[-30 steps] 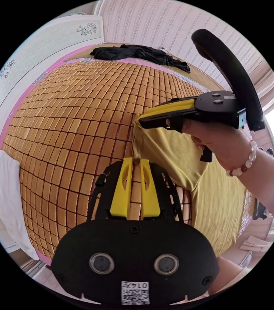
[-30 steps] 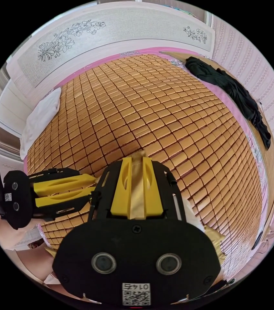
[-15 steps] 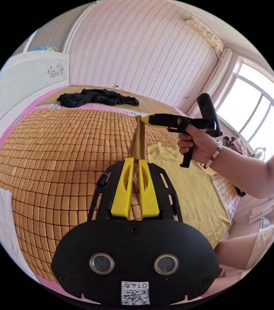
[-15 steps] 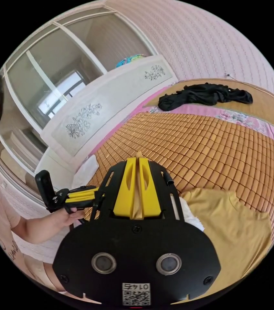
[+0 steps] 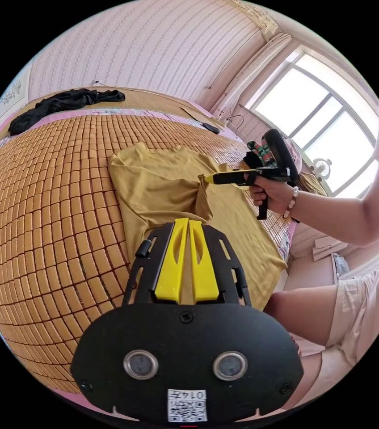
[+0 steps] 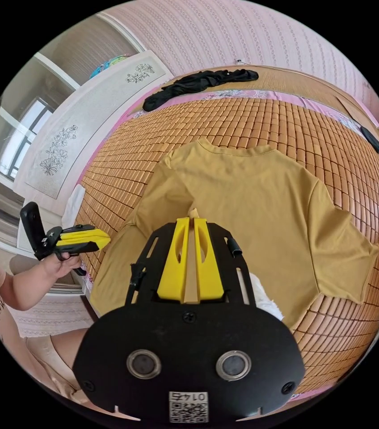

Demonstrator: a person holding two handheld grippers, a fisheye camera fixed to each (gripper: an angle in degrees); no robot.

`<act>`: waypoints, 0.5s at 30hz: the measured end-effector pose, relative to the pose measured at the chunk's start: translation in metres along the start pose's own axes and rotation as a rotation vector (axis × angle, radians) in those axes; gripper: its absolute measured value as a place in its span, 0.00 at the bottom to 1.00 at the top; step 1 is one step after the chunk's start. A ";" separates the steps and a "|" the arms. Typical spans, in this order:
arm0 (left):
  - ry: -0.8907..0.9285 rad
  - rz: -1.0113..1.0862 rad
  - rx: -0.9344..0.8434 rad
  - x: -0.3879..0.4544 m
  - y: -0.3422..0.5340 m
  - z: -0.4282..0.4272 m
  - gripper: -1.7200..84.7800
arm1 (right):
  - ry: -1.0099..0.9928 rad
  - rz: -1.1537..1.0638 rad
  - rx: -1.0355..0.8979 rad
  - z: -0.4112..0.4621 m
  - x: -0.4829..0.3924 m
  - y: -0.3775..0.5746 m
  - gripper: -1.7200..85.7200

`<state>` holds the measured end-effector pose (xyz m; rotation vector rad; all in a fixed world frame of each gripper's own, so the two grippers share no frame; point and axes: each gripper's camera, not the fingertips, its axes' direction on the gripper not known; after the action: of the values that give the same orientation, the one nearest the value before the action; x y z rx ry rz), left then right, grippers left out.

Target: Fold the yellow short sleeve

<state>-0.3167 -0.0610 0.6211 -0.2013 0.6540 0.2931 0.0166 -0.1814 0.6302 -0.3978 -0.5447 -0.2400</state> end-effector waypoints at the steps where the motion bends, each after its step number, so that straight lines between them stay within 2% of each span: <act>1: -0.045 -0.017 -0.004 -0.003 -0.004 0.002 0.02 | 0.019 0.013 -0.024 0.000 0.004 0.002 0.05; 4: -0.172 -0.042 -0.031 -0.012 -0.015 0.011 0.05 | 0.114 0.036 -0.071 -0.004 0.013 0.002 0.07; 6: -0.221 -0.051 -0.058 -0.015 -0.022 0.019 0.07 | 0.171 -0.048 -0.046 -0.010 0.003 -0.009 0.08; 8: -0.230 -0.043 -0.099 -0.016 -0.031 0.035 0.09 | 0.131 -0.191 0.006 -0.004 -0.017 -0.036 0.07; 11: -0.234 -0.029 -0.150 -0.014 -0.042 0.058 0.09 | 0.008 -0.293 0.020 0.027 -0.038 -0.083 0.09; 15: -0.267 -0.011 -0.188 -0.012 -0.049 0.075 0.09 | -0.032 -0.357 -0.012 0.077 -0.059 -0.133 0.10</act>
<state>-0.2673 -0.0884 0.6918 -0.3390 0.3606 0.3638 -0.1100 -0.2611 0.6982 -0.3146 -0.6446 -0.5809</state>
